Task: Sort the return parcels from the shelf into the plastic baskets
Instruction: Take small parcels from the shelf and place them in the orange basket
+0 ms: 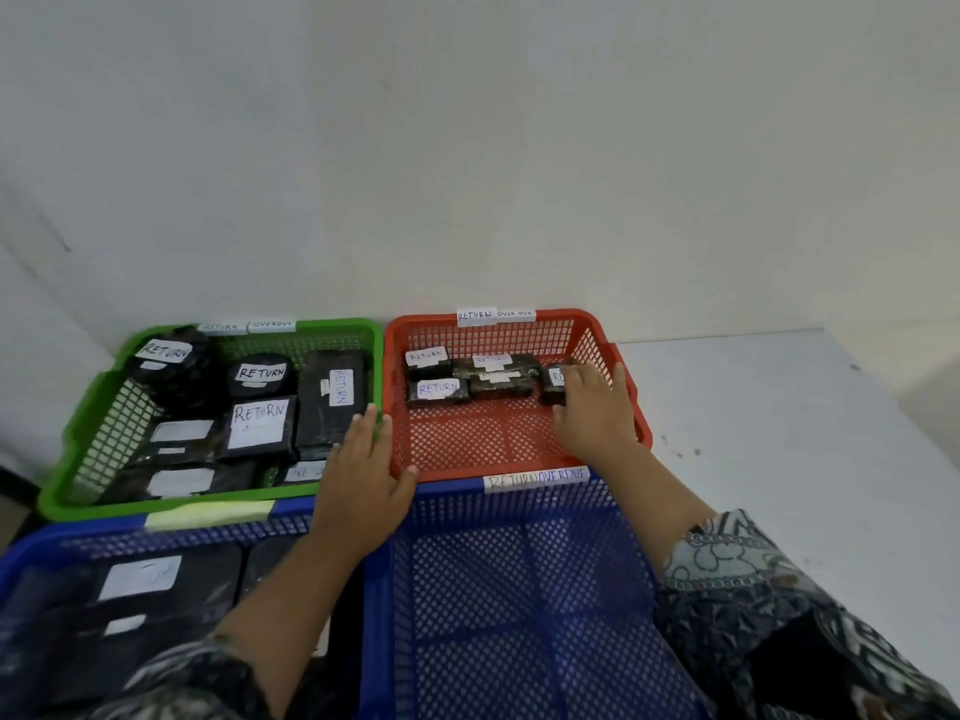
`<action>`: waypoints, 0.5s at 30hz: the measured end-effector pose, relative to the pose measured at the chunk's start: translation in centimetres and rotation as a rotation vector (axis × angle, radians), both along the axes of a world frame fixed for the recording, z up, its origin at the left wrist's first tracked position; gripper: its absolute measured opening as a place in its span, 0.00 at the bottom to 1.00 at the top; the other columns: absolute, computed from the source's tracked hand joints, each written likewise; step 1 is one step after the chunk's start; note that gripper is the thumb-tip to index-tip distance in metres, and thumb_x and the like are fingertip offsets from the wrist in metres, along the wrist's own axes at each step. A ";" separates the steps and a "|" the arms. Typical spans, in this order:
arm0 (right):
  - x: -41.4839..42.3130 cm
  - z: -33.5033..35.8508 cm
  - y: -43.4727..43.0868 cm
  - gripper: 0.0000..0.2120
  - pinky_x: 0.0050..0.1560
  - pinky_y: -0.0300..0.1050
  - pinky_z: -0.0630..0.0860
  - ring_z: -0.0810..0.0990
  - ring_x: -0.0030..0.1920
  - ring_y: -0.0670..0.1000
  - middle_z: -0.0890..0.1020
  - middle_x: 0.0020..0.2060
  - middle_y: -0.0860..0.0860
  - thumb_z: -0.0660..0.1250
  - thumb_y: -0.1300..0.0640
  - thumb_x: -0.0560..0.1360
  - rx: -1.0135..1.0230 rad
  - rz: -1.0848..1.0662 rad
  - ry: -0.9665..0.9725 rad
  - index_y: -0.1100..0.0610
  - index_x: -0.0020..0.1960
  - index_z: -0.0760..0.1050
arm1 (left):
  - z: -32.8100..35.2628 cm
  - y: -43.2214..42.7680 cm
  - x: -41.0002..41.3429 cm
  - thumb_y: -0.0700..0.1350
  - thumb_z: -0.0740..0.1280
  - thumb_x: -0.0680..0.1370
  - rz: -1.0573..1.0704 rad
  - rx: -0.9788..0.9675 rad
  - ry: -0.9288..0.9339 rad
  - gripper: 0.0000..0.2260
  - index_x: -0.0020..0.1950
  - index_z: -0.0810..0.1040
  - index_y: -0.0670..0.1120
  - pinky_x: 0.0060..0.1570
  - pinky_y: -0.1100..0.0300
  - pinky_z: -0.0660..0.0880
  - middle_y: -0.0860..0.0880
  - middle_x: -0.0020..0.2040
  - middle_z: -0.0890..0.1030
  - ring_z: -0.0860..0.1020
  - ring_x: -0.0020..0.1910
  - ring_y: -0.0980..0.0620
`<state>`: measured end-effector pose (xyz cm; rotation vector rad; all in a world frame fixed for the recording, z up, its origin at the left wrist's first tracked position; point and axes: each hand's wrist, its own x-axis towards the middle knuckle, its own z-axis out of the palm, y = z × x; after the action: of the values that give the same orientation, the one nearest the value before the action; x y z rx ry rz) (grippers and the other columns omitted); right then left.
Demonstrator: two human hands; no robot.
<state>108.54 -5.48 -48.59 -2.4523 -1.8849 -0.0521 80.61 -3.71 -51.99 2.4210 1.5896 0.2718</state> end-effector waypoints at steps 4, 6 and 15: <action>-5.0 2.3 -1.4 0.26 0.75 0.58 0.44 0.59 0.75 0.54 0.67 0.72 0.53 0.58 0.49 0.78 0.040 0.028 0.027 0.56 0.74 0.60 | 1.7 -2.9 -3.5 0.62 0.47 0.75 -0.043 -0.003 -0.031 0.35 0.76 0.54 0.44 0.72 0.51 0.53 0.46 0.77 0.52 0.50 0.76 0.47; -8.2 3.5 -2.1 0.27 0.75 0.58 0.46 0.58 0.75 0.54 0.66 0.72 0.54 0.58 0.49 0.79 0.054 0.042 0.065 0.57 0.74 0.59 | 2.4 -4.5 -6.1 0.60 0.49 0.75 -0.048 -0.013 -0.025 0.33 0.77 0.53 0.45 0.73 0.53 0.51 0.48 0.77 0.52 0.48 0.76 0.49; -26.9 8.3 -7.3 0.25 0.74 0.54 0.57 0.63 0.72 0.55 0.67 0.70 0.55 0.60 0.51 0.79 0.205 0.190 0.307 0.58 0.73 0.61 | 5.9 -12.9 -21.5 0.59 0.52 0.76 0.038 0.092 -0.087 0.31 0.75 0.58 0.44 0.71 0.54 0.56 0.46 0.75 0.61 0.57 0.75 0.47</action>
<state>81.64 -12.81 -40.30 -2.0091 -1.8616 0.1247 59.13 -16.57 -46.08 2.4121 1.6204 0.4608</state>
